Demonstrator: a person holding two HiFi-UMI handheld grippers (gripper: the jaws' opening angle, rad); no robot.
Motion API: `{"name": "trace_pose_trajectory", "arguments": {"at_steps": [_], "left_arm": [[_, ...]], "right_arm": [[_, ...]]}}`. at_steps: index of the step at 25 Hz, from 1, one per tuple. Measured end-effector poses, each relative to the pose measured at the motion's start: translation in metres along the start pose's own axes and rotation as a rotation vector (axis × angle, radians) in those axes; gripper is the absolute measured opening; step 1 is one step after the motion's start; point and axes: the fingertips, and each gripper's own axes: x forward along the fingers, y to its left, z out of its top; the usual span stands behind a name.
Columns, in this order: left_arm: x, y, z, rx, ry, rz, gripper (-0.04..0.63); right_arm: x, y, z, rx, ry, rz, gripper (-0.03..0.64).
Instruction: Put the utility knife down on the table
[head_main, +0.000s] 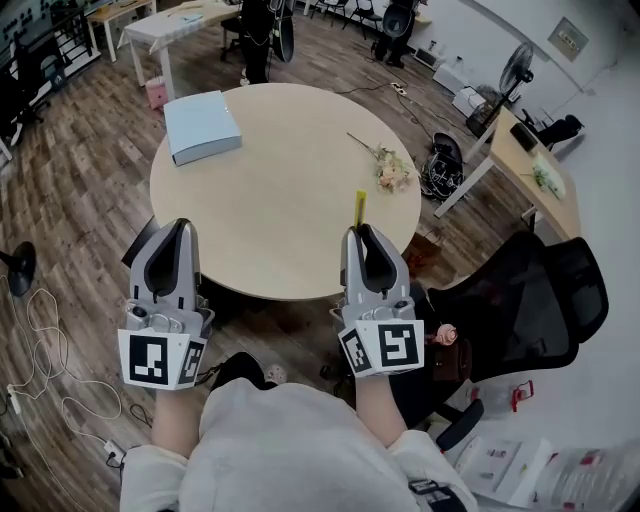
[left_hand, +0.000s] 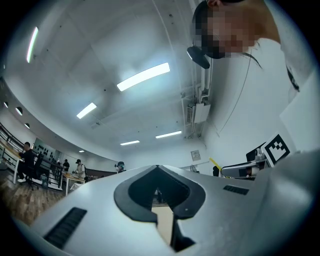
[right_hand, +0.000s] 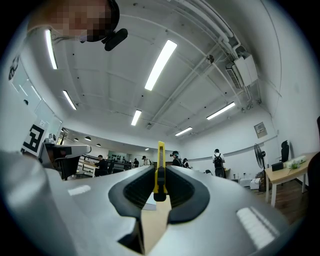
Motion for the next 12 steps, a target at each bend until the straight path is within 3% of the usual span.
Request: {"name": "trace_pose_trajectory", "arguments": {"at_steps": [12], "left_arm": [[0.042, 0.015, -0.019, 0.011, 0.027, -0.007, 0.008]], "right_arm": [[0.042, -0.02, -0.02, 0.033, 0.016, -0.014, 0.074]]}}
